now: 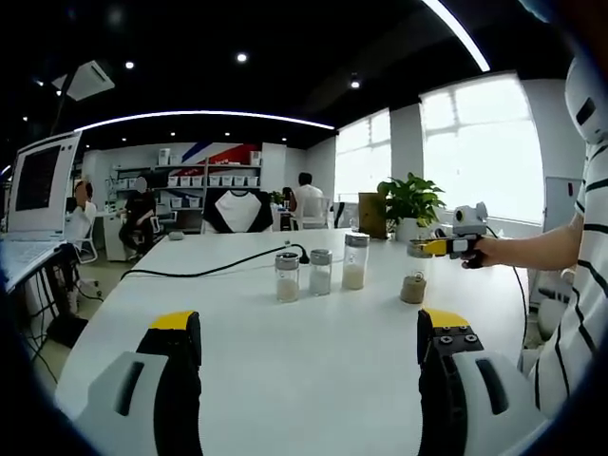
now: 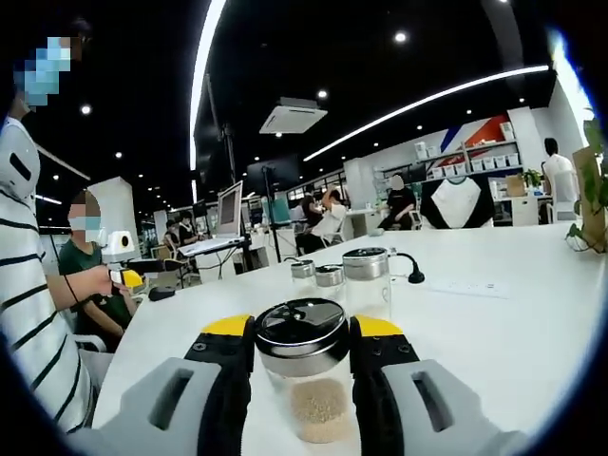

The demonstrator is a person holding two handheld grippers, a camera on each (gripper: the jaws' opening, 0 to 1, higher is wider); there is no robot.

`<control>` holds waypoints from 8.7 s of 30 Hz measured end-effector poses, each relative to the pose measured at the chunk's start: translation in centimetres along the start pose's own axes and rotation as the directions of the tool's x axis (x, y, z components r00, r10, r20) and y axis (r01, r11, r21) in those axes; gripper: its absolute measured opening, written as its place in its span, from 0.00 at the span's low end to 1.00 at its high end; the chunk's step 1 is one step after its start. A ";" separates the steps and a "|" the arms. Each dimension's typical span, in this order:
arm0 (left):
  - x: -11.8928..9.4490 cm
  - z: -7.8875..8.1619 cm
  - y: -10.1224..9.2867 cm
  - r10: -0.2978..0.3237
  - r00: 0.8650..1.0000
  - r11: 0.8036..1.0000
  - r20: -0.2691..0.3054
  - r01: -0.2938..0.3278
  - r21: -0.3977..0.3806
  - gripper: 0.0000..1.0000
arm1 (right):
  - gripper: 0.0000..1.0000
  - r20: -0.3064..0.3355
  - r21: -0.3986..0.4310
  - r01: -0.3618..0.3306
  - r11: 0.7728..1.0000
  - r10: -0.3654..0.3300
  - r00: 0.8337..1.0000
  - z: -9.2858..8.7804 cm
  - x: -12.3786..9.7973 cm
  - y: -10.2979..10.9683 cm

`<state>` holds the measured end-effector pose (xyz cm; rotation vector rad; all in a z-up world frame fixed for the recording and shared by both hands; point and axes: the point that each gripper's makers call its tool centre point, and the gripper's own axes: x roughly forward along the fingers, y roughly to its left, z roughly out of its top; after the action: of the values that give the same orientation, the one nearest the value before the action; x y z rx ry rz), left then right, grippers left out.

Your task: Rotate the seasoning bottle until the label or dispensing opening points toward the visible target arrow and the bottle remains upright within the marked orientation range

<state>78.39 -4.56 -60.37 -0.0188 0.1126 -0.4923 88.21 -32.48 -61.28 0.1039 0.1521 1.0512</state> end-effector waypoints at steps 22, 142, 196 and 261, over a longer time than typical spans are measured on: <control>-0.3 -0.1 0.2 -0.006 1.000 1.000 0.015 0.006 -0.010 1.00 | 0.54 0.096 0.024 0.229 0.973 -0.231 0.968 1.5 -0.8 -0.1; -0.9 1.2 -0.1 -0.031 0.998 0.999 0.049 0.032 -0.002 1.00 | 0.48 -0.020 -0.003 0.482 0.876 -0.482 0.876 -0.1 -0.2 -1.9; -0.7 1.1 -0.2 -0.038 0.998 0.999 0.051 0.039 -0.028 0.99 | 0.38 -0.019 -0.062 0.130 0.990 -0.132 0.991 -0.4 0.1 -0.6; 0.6 3.4 0.4 -0.003 0.992 1.000 0.125 0.007 -0.027 0.97 | 0.94 0.131 -0.134 0.376 0.917 -0.359 0.924 1.9 -5.5 1.1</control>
<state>79.51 -4.54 -57.04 -0.0771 -0.0034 -0.4933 84.93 -36.73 -58.87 -0.0137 -0.0082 0.6748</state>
